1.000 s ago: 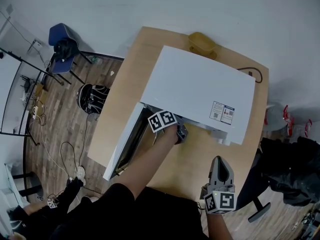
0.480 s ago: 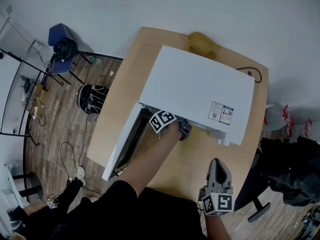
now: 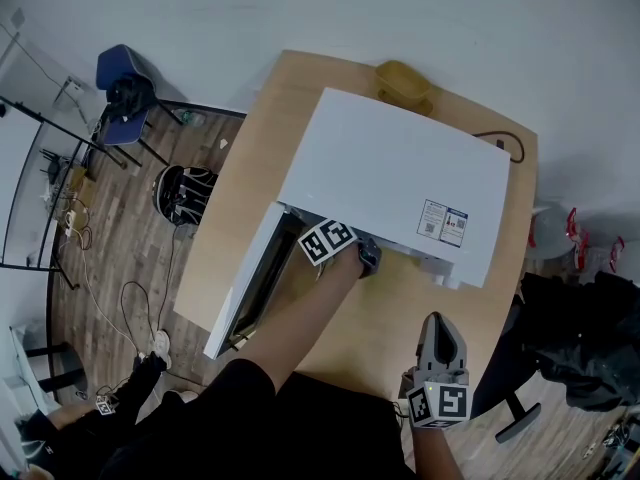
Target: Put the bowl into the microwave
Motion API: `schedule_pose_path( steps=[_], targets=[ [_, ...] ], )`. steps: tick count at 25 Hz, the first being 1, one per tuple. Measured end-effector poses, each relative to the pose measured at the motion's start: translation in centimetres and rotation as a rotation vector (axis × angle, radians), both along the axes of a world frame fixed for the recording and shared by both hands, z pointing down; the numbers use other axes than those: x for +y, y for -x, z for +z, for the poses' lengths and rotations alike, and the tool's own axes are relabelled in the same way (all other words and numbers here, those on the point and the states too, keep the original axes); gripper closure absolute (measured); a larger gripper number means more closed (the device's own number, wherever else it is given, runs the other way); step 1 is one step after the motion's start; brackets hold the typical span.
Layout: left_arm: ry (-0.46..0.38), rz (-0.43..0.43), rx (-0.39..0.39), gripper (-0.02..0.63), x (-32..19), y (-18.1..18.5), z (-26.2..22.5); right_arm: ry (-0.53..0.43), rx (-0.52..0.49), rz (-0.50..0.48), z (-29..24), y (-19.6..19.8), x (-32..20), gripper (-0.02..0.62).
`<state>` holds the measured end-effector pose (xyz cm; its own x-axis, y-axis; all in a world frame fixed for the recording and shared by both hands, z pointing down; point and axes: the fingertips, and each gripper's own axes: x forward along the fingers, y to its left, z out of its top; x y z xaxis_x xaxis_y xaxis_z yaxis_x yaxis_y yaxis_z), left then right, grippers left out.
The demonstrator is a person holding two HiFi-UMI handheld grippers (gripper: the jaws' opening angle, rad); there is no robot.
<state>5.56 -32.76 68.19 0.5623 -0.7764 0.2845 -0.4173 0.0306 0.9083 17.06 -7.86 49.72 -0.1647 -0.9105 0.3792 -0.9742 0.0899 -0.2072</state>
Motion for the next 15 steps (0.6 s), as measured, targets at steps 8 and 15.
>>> schedule_pose_path(
  steps=[8,15],
  targets=[
    [0.004,0.035,-0.117,0.333,0.6,1.5,0.9,0.007,-0.001,-0.012,0.3,0.8,0.4,0.537],
    [0.033,0.053,-0.144,0.336,1.2,1.8,1.0,-0.003,0.000,-0.021,0.0,1.4,0.8,0.537]
  ],
)
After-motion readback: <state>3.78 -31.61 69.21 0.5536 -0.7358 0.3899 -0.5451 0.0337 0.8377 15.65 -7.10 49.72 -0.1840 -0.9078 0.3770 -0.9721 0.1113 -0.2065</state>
